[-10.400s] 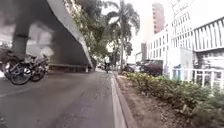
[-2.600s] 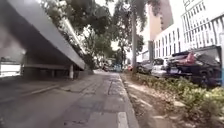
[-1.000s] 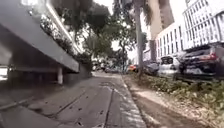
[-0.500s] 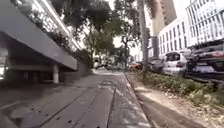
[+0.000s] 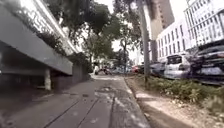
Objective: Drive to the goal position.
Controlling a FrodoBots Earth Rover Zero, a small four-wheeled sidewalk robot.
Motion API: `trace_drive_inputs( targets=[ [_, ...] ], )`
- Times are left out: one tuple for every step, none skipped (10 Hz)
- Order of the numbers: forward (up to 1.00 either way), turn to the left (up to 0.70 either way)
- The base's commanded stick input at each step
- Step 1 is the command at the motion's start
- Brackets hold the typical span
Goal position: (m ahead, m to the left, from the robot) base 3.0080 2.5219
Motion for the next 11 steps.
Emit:
trace_drive_inputs(
  targets=[
    [0.45,0.0],
    [0.45,0.0],
    [0.45,0.0],
    [0.45,0.0],
    [0.45,0.0],
    [0.45,0.0],
    [0.45,0.0],
    [0.45,0.0],
    [0.45,0.0],
    [0.45,0.2],
    [0.45,0.27]
  ],
)
